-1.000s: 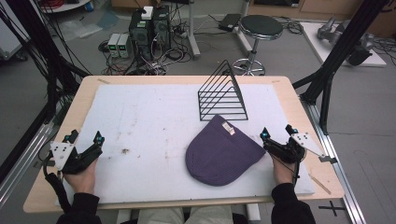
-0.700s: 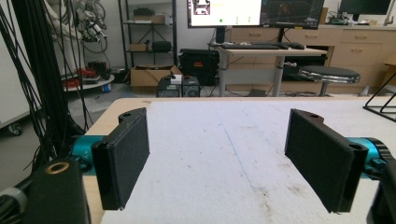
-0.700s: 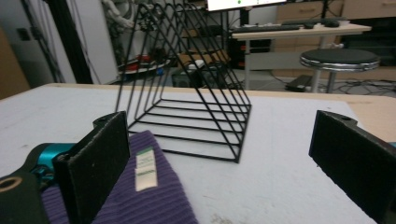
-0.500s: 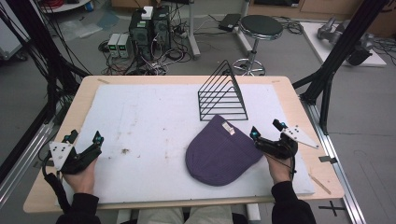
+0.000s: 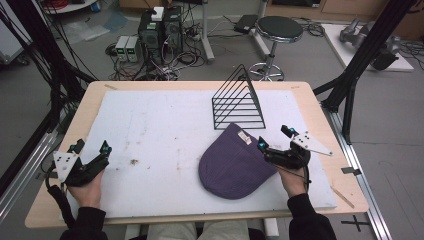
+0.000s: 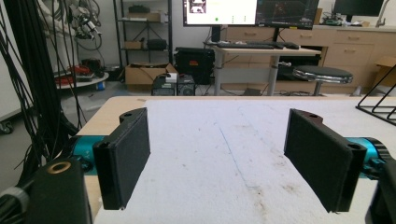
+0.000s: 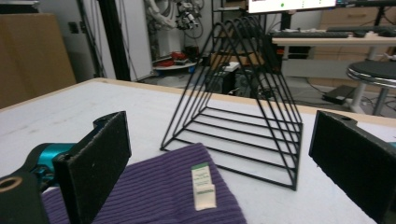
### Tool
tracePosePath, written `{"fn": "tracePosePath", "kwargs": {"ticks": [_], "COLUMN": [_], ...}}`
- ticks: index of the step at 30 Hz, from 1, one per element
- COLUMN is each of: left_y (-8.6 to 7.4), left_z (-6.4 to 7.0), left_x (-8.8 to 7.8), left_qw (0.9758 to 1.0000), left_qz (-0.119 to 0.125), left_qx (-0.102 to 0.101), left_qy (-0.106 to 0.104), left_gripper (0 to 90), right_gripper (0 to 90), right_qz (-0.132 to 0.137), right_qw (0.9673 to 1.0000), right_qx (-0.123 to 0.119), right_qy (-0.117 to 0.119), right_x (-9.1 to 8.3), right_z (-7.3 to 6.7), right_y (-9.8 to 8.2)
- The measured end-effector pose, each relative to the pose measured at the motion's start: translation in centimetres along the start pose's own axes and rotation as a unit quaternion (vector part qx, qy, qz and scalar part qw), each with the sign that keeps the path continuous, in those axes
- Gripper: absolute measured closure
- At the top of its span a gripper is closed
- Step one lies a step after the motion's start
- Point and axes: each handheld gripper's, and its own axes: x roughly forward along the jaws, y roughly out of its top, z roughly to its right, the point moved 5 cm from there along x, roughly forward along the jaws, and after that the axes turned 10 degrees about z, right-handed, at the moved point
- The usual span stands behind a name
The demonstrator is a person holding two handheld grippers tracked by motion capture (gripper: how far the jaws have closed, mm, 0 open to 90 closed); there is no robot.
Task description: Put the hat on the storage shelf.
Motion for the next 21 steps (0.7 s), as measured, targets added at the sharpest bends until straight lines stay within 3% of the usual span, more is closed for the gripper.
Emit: {"fn": "tracePosePath", "kwargs": {"ticks": [11,21], "left_y": [0.0,-0.1], "left_z": [0.0,0.0], "left_x": [0.0,0.1], "left_qw": [1.0,1.0], "left_qz": [0.0,-0.001], "left_qx": [-0.002,-0.004], "left_qy": [-0.002,-0.005], "left_gripper": [22.7,22.7], "right_gripper": [4.6,4.6], "right_qz": [-0.022,-0.054], "right_qw": [0.9984,0.9919], "right_qx": [-0.022,-0.042], "right_qy": [0.046,0.107], "right_x": [0.7,1.4], "right_z": [-2.3,-4.6], "right_y": [0.3,0.1]}}
